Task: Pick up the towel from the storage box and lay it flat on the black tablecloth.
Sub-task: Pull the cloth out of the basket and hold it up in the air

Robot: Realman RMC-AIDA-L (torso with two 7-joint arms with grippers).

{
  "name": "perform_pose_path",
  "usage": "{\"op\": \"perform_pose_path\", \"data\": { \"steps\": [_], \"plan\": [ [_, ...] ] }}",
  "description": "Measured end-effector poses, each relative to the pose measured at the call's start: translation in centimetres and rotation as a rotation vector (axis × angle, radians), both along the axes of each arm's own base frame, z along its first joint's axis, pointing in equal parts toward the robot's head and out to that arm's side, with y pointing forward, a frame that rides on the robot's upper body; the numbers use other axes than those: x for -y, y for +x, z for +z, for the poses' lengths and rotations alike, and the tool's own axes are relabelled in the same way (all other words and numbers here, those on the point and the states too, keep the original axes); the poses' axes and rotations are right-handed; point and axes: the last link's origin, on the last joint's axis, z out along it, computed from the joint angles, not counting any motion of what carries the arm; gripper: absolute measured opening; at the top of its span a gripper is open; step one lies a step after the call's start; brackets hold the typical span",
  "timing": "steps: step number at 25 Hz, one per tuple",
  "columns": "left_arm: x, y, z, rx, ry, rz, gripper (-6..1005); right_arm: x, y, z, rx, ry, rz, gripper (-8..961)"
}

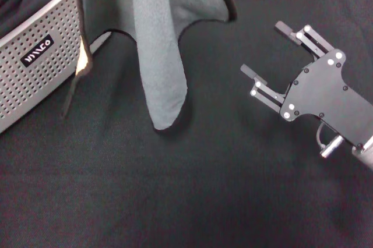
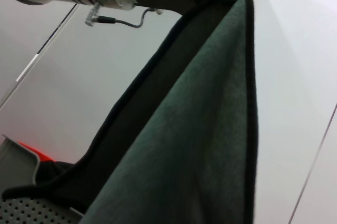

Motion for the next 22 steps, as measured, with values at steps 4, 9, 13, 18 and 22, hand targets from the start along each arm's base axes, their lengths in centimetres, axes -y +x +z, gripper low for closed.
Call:
{"op": "perform_pose_path", "data": {
  "steps": [4,9,13,18,22],
  "plan": [
    [0.09,-0.11,-0.37,-0.035,-0.005,-0.017,29,-0.48,-0.28,0.21,-0.002,0.002,0.008,687],
    [0.15,-0.09,-0.58,-0.042,-0.007,-0.028,29,-0.58,-0.65,-0.23,0.01,-0.017,0.024,686],
    [0.16,-0.13,-0.64,-0.042,-0.008,-0.029,29,-0.3,-0.79,-0.65,0.016,-0.034,0.033,685],
    [0.19,-0.2,-0.81,-0.044,-0.015,-0.027,29,-0.29,-0.7,-0.74,0.02,-0.036,0.029,624],
    [0.21,-0.19,-0.89,-0.047,-0.018,-0.029,29,-0.53,-0.85,-0.78,0.026,-0.037,0.033,504]
  ]
}}
